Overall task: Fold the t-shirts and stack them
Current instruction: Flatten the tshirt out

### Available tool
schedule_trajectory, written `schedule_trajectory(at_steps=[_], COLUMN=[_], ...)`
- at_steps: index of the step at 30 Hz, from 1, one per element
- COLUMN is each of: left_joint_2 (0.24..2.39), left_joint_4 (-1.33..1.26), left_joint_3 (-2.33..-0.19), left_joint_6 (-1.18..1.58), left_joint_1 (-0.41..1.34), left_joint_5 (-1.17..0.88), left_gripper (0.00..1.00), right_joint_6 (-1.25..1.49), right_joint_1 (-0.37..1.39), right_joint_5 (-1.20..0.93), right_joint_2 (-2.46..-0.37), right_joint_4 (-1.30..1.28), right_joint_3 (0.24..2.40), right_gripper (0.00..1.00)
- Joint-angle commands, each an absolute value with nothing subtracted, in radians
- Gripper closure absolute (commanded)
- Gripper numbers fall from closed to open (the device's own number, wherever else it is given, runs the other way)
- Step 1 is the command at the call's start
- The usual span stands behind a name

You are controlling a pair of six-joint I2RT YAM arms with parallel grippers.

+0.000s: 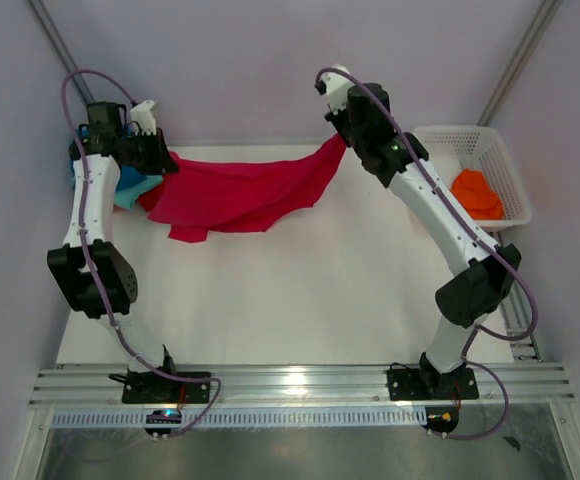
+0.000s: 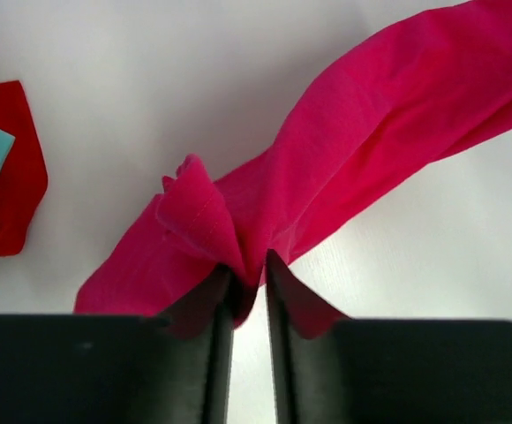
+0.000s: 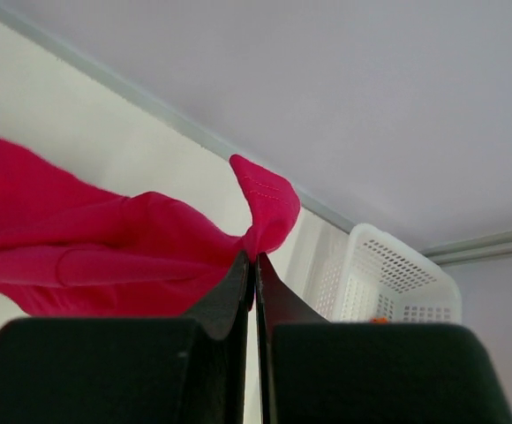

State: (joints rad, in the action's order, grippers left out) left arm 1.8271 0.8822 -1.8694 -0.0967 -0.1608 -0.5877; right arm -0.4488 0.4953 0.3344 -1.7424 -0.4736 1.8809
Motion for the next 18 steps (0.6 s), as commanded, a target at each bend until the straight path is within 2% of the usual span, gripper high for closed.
schedule_trajectory(at_steps=[1,3,4,10,18], left_joint_2=[1.796,1.776,1.767,1.706,1.706], left_joint_4=[0.879,0.873,0.867,0.818,0.87], left_joint_3=[-1.942,-1.921,-1.886,-1.757,-1.712], left_joint_6=[-0.118,-0.127,-0.132,-0.179,-0.251], left_joint_1=[-0.163,-0.164,-0.164,-0.163,-0.108], left_joint_5=[-0.62,-0.606,-0.595,-0.563,-0.549], left_gripper=[0.75,0.4,0.02,0.01,0.01], right_joint_6=[-0.43,-0.379,-0.374,-0.376,-0.37], right_joint_1=[0.446,0.427,0.426,0.426,0.426], right_joint_5=[0.358,0.342,0.334,0.305,0.276], right_joint_2=[-1.787,-1.83,-1.83,-1.812,-1.802], right_joint_4=[-0.48,-0.526,-0.525,-0.509,-0.526], right_joint_3=[2.126,2.18,2.174,2.149,2.155], right_gripper=[0.97,0.97,0.97,0.97,0.97])
